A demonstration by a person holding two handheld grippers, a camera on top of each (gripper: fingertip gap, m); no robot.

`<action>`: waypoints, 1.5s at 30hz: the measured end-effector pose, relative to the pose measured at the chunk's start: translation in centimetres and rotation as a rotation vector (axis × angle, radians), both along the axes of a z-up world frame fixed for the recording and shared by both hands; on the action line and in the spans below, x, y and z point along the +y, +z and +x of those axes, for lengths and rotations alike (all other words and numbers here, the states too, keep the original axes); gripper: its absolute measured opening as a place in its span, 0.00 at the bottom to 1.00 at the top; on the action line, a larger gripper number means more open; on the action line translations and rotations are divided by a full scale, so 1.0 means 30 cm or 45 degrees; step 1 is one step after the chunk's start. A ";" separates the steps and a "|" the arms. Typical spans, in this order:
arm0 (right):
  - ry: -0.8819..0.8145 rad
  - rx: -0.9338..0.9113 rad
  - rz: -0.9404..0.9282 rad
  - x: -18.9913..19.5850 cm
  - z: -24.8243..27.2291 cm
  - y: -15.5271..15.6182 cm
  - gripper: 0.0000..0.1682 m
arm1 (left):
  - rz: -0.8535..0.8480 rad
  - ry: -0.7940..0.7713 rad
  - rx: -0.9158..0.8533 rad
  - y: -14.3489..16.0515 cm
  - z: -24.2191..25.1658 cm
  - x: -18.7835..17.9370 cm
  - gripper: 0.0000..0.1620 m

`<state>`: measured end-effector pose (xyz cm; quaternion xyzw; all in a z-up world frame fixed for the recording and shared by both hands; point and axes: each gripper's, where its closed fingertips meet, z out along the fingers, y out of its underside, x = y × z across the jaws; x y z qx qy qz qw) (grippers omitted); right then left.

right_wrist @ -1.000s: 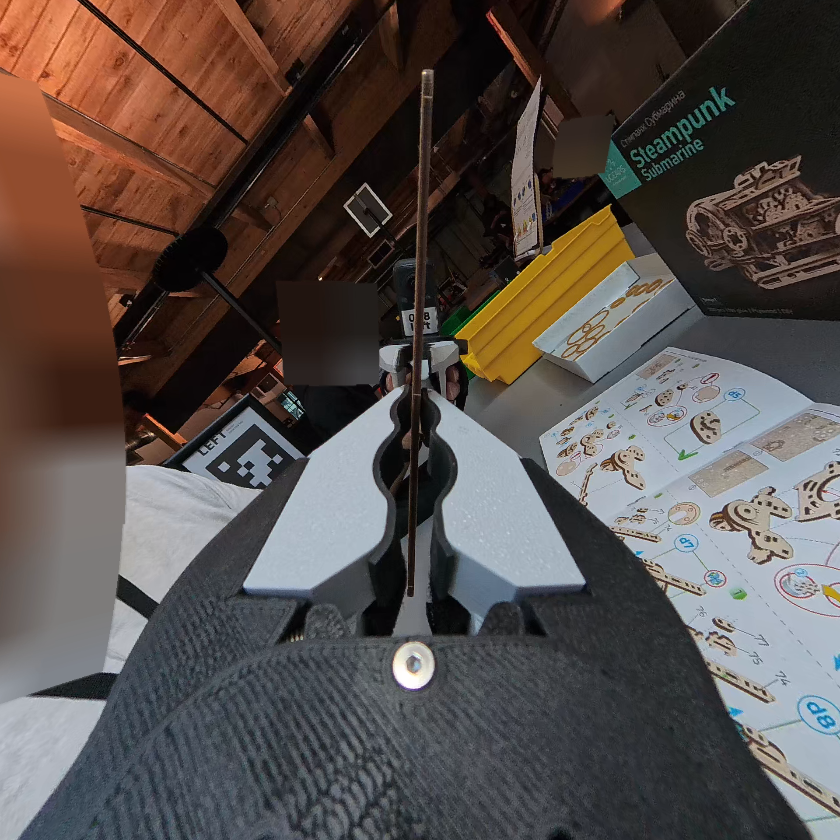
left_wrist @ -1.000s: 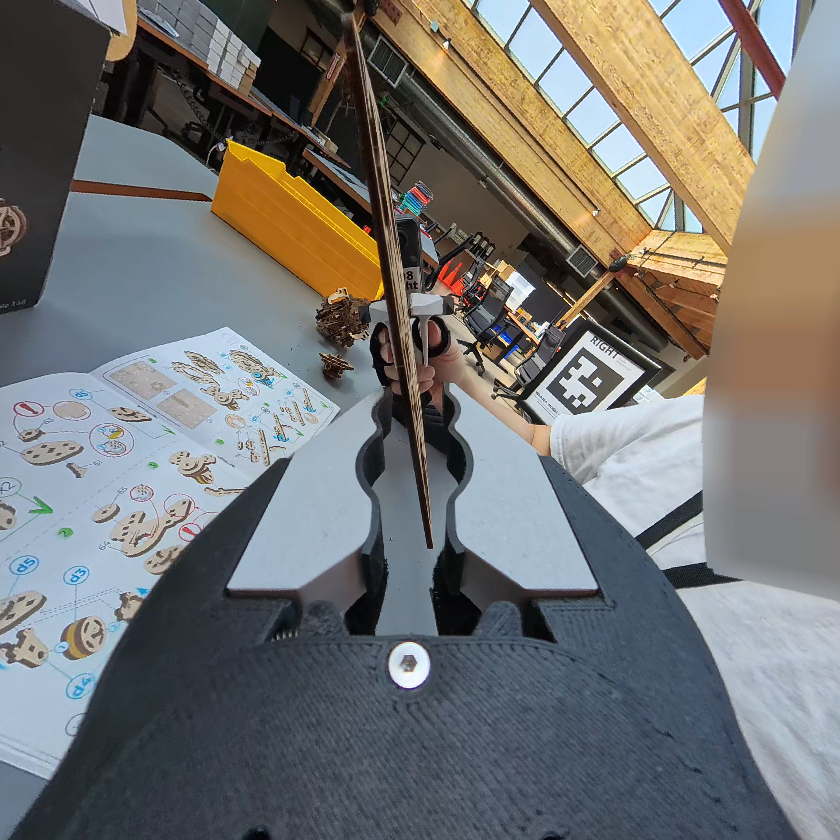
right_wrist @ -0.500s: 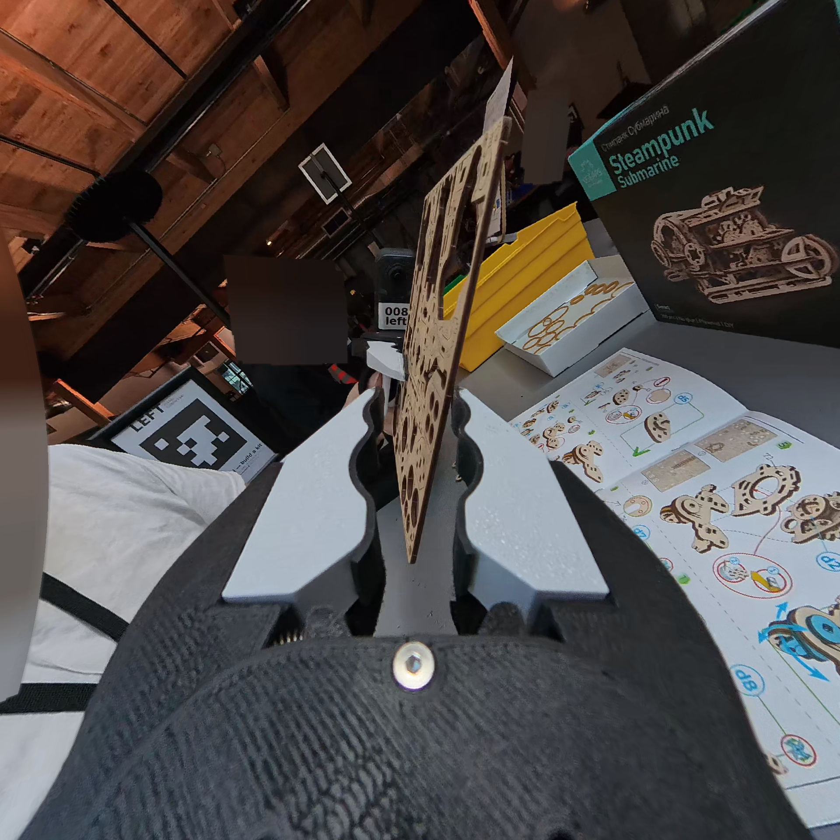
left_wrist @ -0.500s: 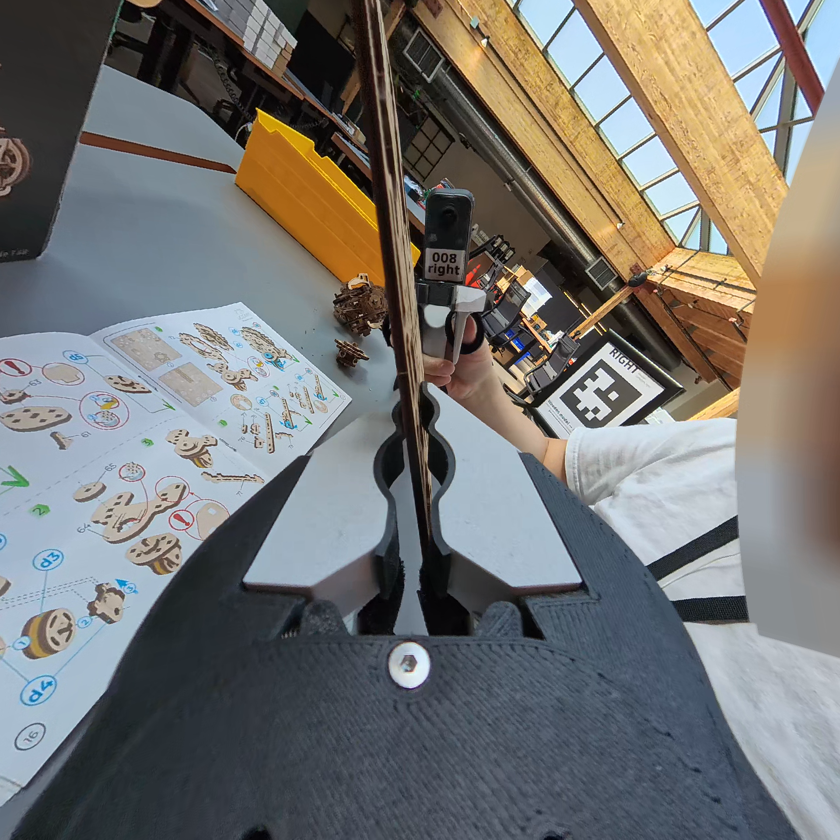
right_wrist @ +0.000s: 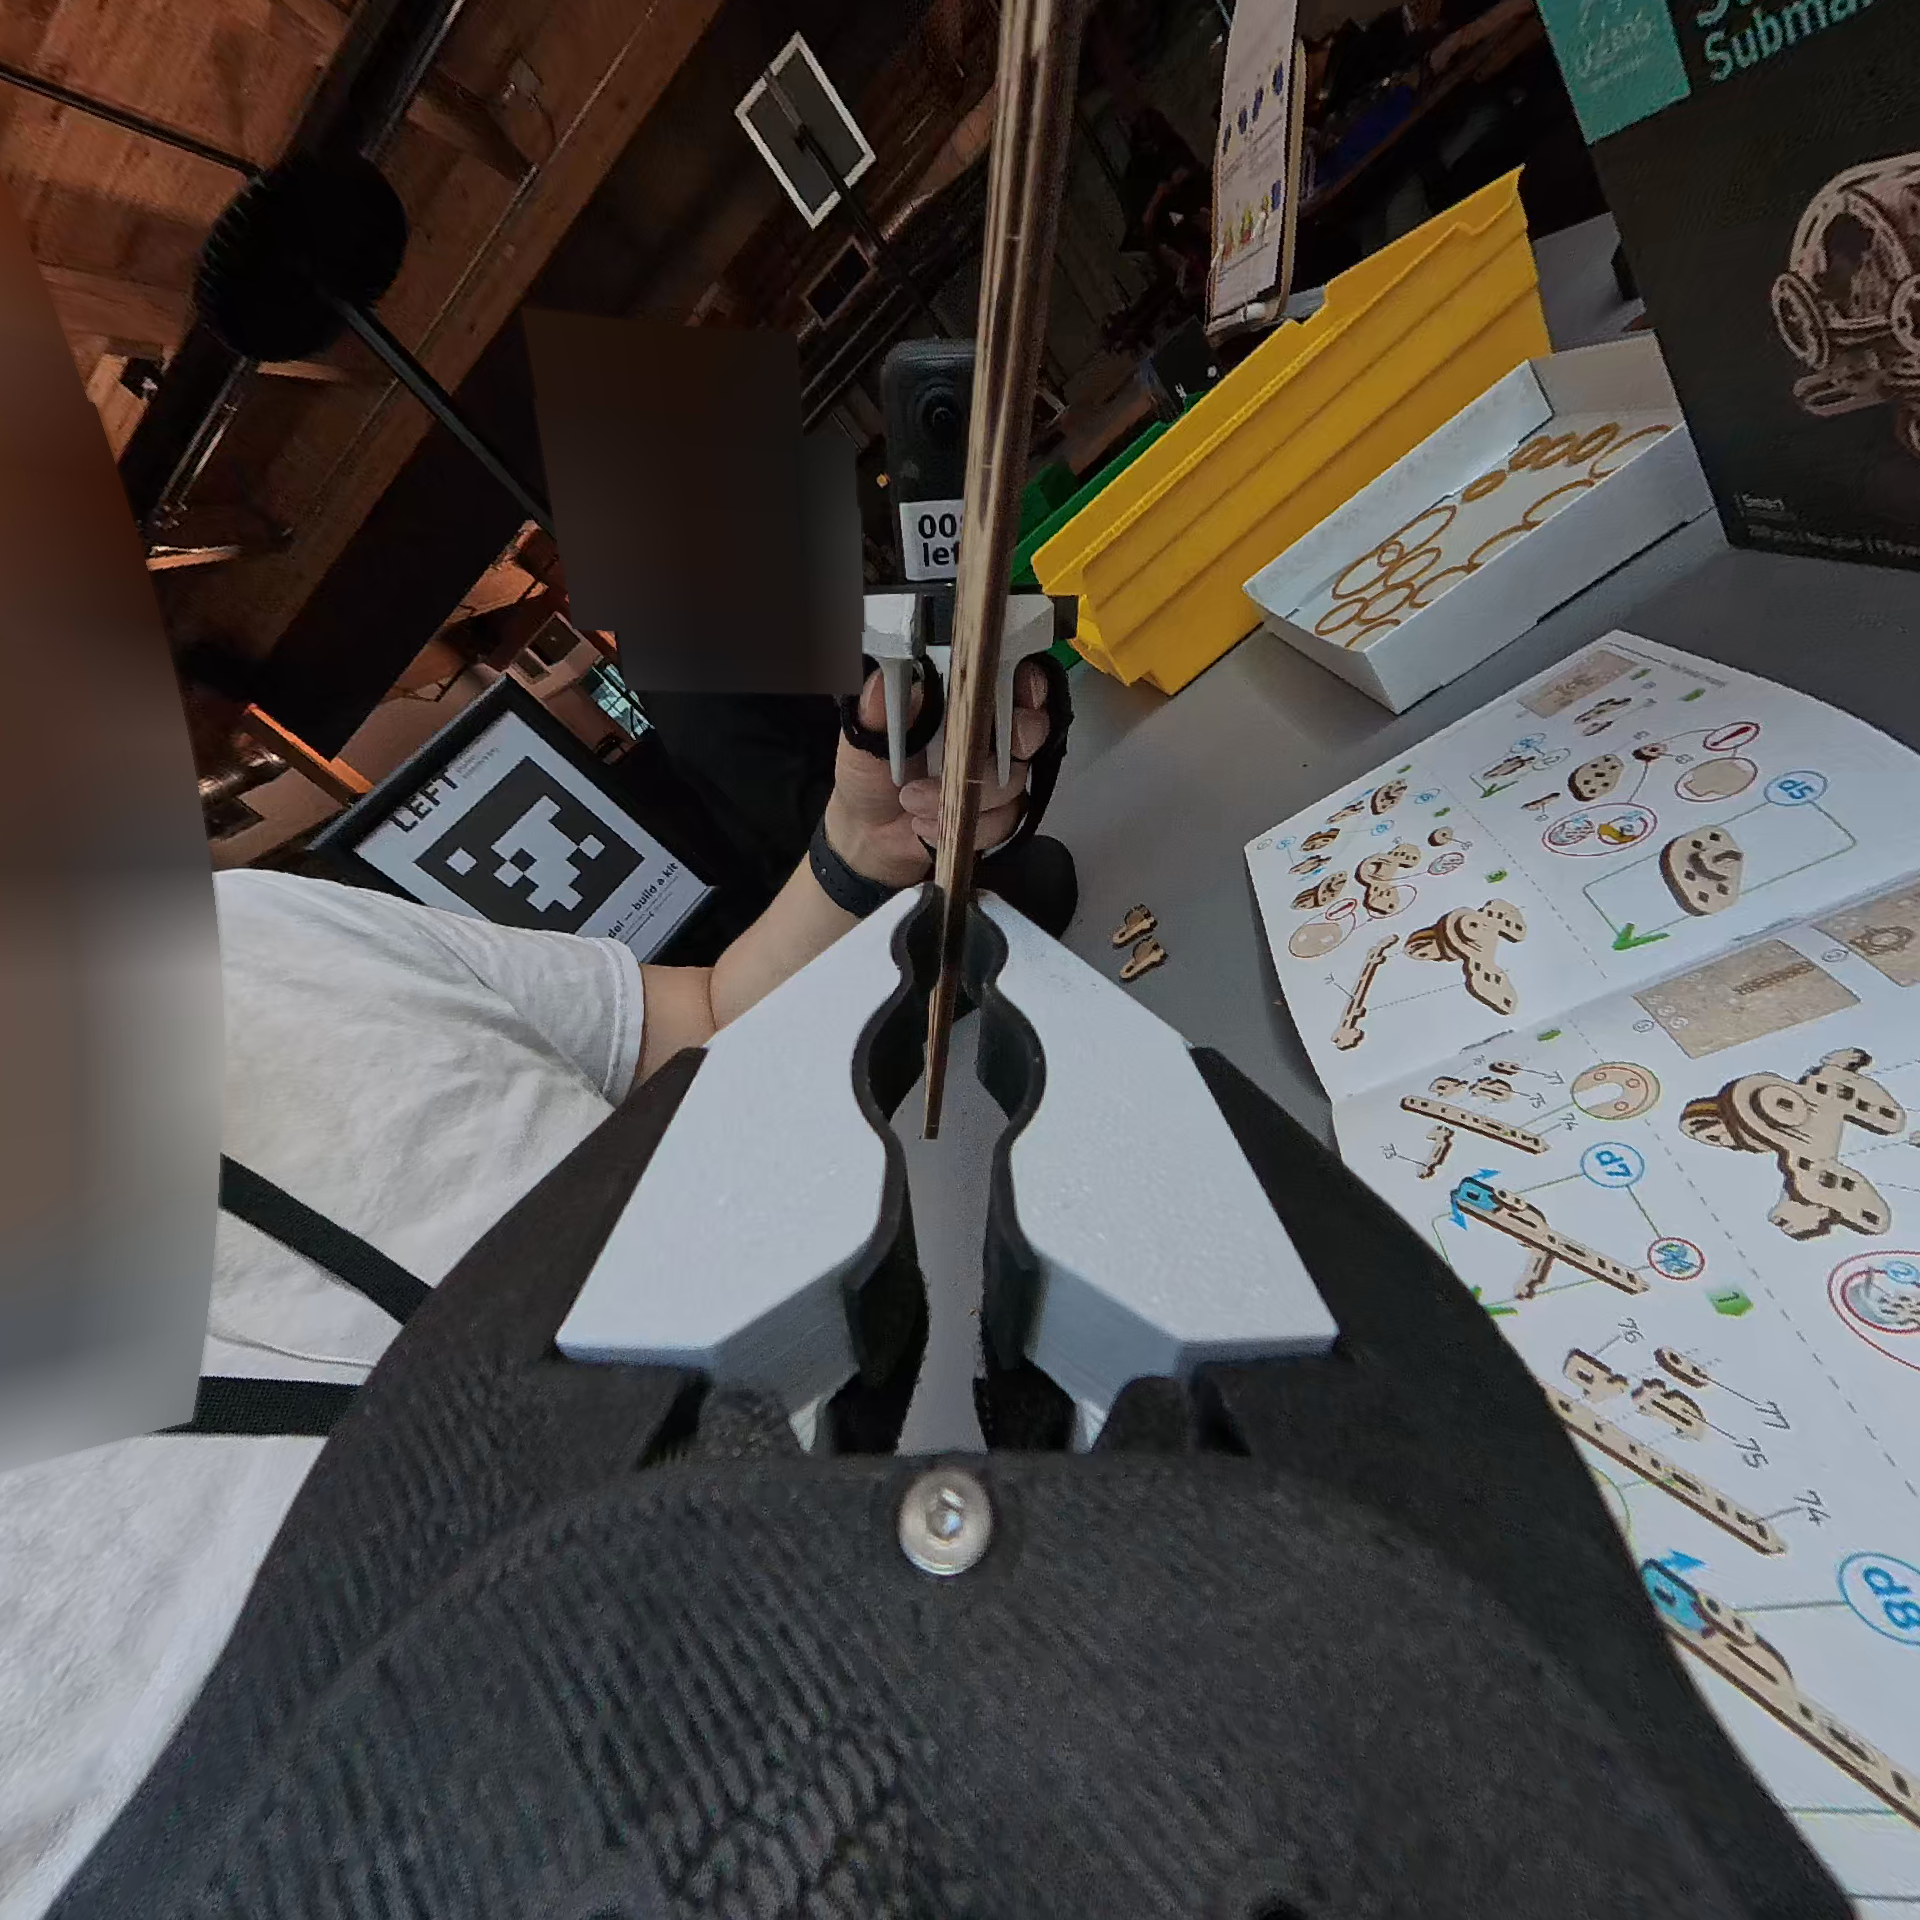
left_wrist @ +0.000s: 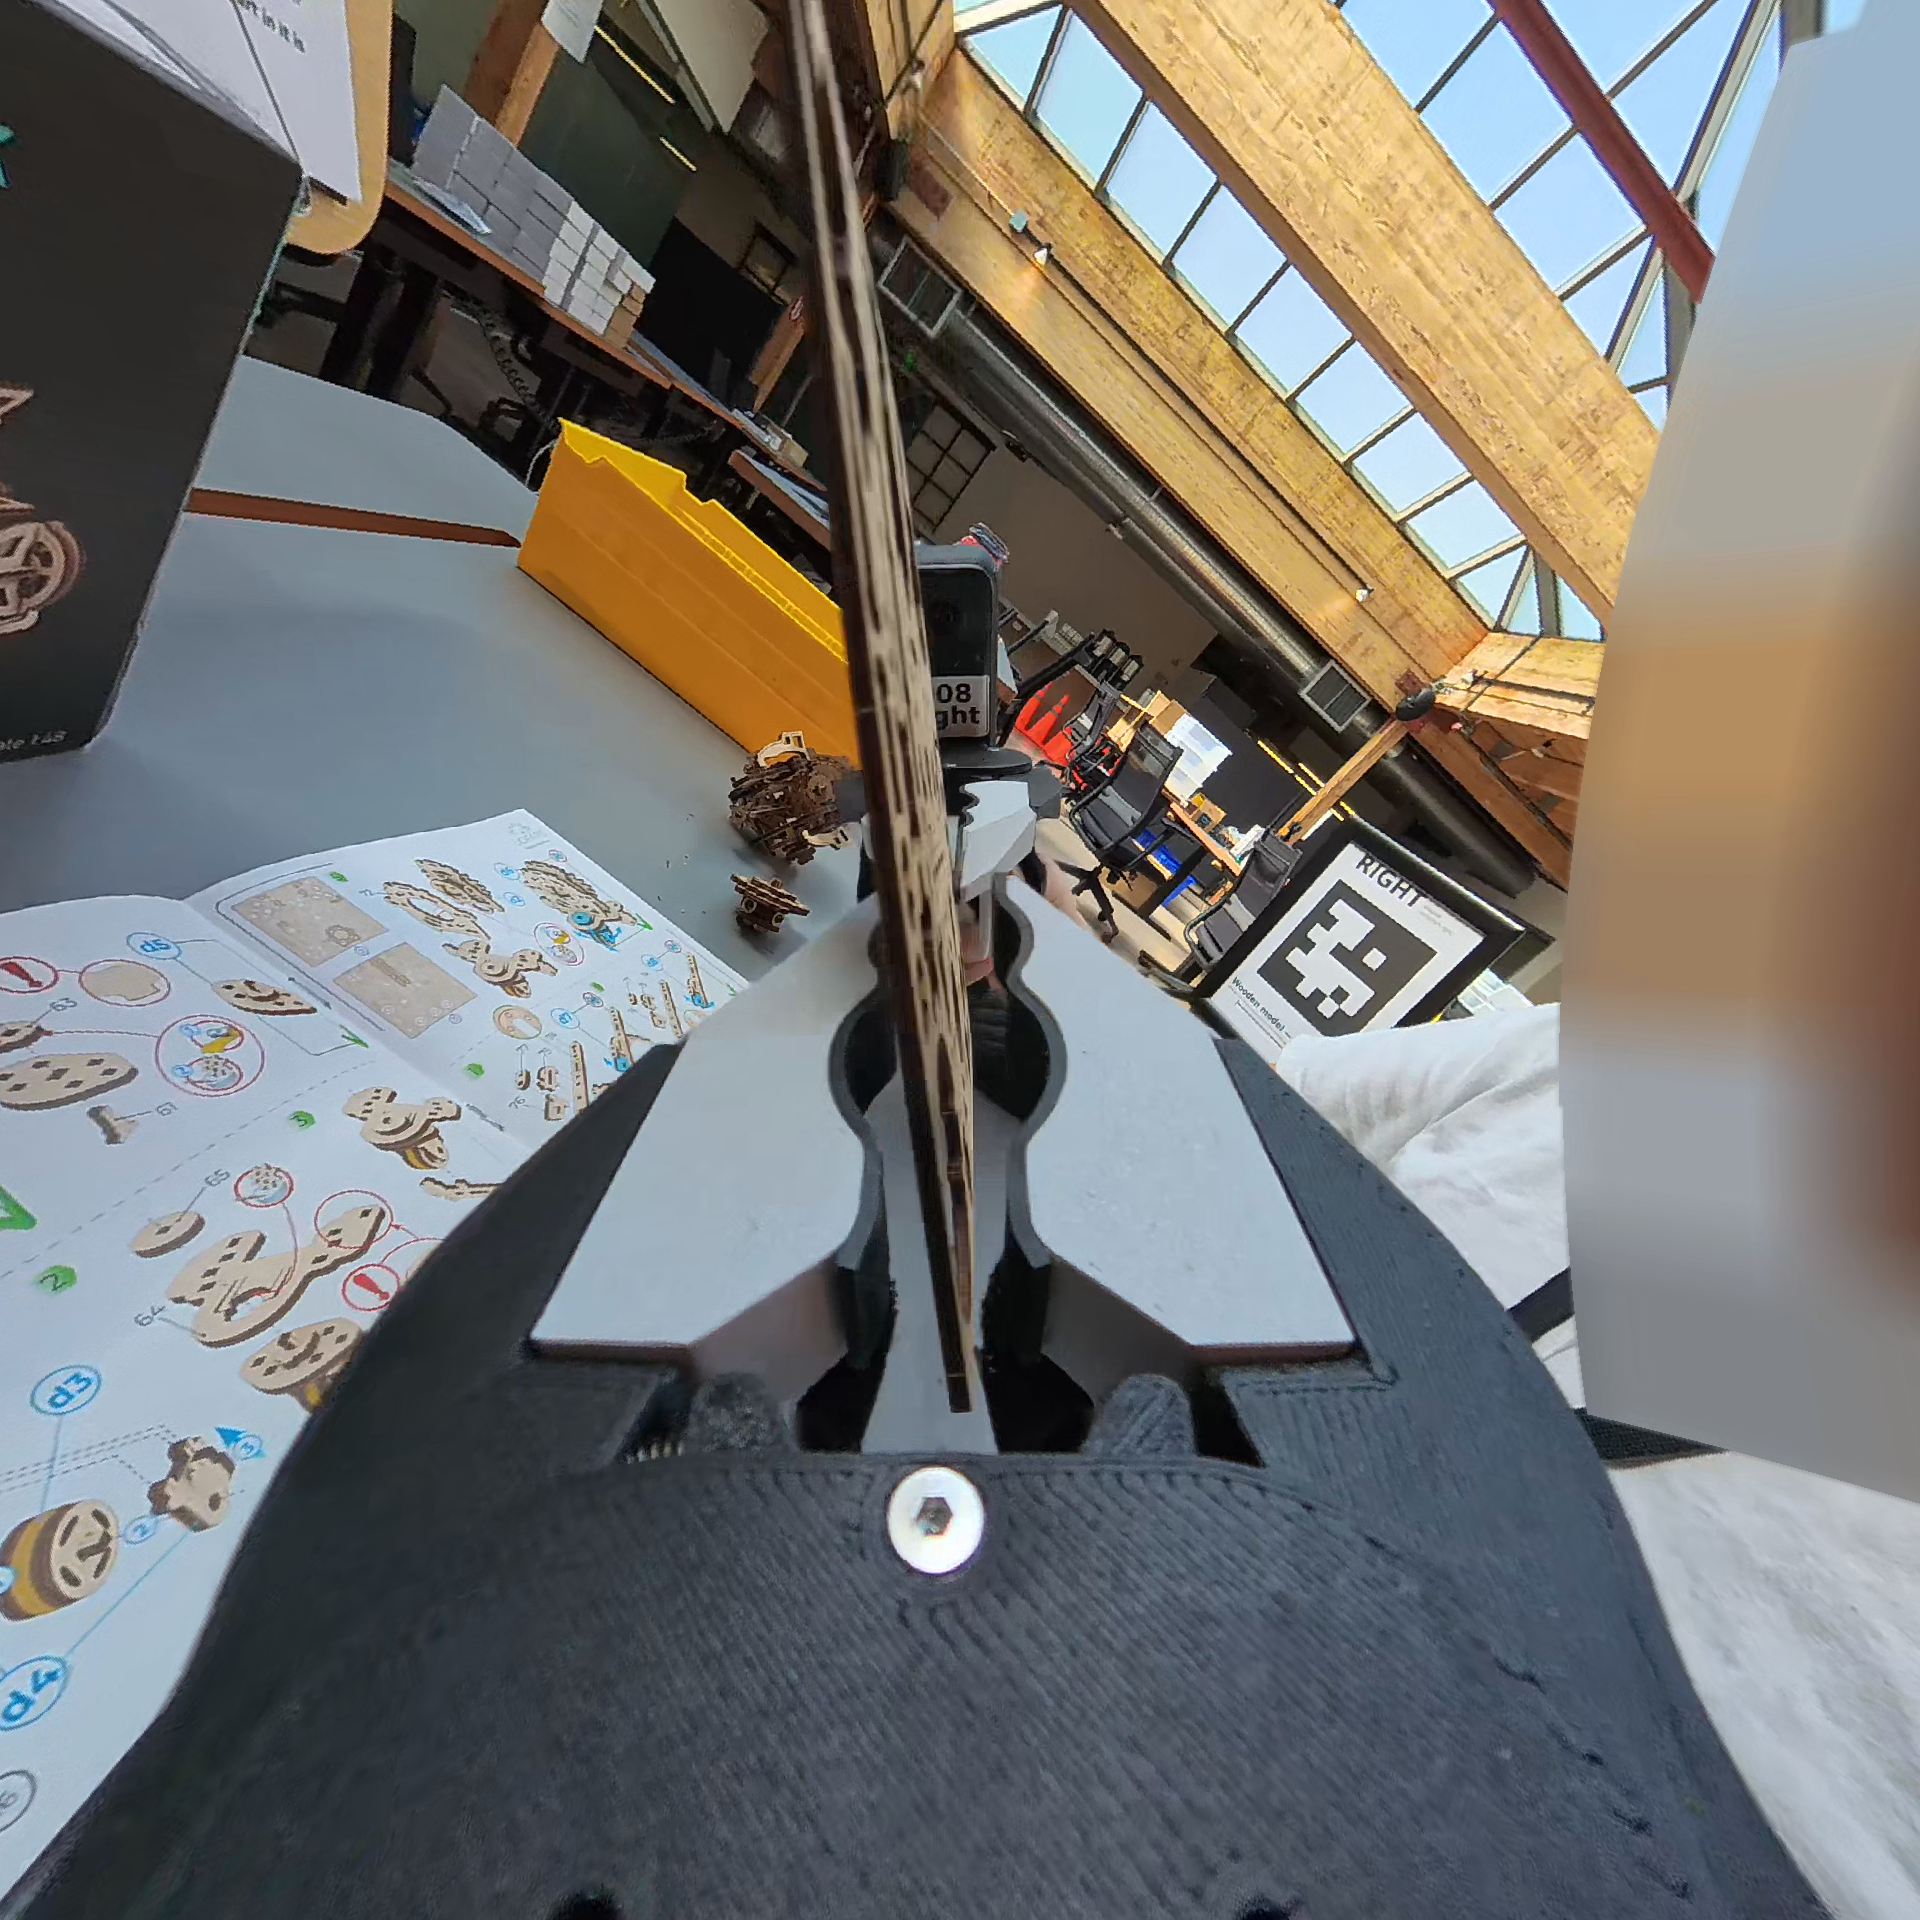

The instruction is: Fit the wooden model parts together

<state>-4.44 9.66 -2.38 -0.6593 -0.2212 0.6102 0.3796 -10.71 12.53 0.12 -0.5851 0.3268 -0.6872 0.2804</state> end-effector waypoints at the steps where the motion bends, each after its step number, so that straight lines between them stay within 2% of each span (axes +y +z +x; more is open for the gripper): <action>1: -0.028 0.040 0.010 0.006 0.007 0.020 0.01 | -0.010 -0.013 -0.034 0.017 -0.003 -0.007 0.18; 3: -0.091 0.135 0.057 0.018 0.031 0.068 0.01 | -0.019 0.003 -0.069 0.039 -0.007 -0.006 0.30; 4: -0.135 0.190 0.069 0.027 0.047 0.094 0.01 | -0.018 0.031 -0.086 0.046 -0.008 -0.003 0.33; 7: -0.245 0.264 0.098 0.050 0.073 0.125 0.01 | -0.033 0.074 -0.112 0.037 0.036 -0.027 0.32; 11: -0.182 0.257 0.092 0.034 0.017 0.115 0.01 | -0.058 0.087 -0.104 0.008 0.140 -0.057 0.23; 12: -0.167 0.246 0.086 0.031 -0.002 0.106 0.01 | -0.058 0.056 -0.120 0.008 0.155 -0.070 0.17; 14: -0.162 0.207 0.081 0.034 -0.032 0.084 0.01 | -0.037 0.013 -0.080 -0.021 0.177 -0.091 0.00; 16: -0.193 0.172 0.101 0.047 -0.039 0.069 0.01 | -0.023 0.054 -0.071 -0.037 0.173 -0.080 0.00; 19: -0.160 0.148 0.076 0.040 -0.051 0.058 0.01 | -0.071 0.015 -0.055 -0.047 0.160 -0.085 0.00; 22: -0.139 0.189 0.073 0.031 -0.044 0.085 0.01 | -0.047 0.039 -0.069 -0.029 0.143 -0.081 0.04; 23: -0.145 0.178 0.079 0.034 -0.041 0.084 0.01 | -0.031 0.042 -0.074 -0.023 0.136 -0.081 0.01; 27: -0.150 0.191 0.075 0.038 -0.051 0.083 0.01 | 0.008 0.052 -0.064 -0.023 0.126 -0.079 0.01; 29: -0.132 0.188 0.056 0.037 -0.072 0.082 0.12 | 0.007 0.080 -0.052 -0.029 0.123 -0.067 0.01; 30: -0.123 0.160 0.042 0.037 -0.084 0.073 0.13 | 0.015 0.096 -0.041 -0.034 0.121 -0.061 0.01; 38: -0.130 0.153 0.013 0.044 -0.081 0.058 0.01 | 0.072 0.104 -0.028 -0.032 0.123 -0.071 0.01; 45: -0.125 0.116 0.007 0.043 -0.075 0.042 0.02 | 0.155 0.171 -0.002 -0.041 0.132 -0.073 0.01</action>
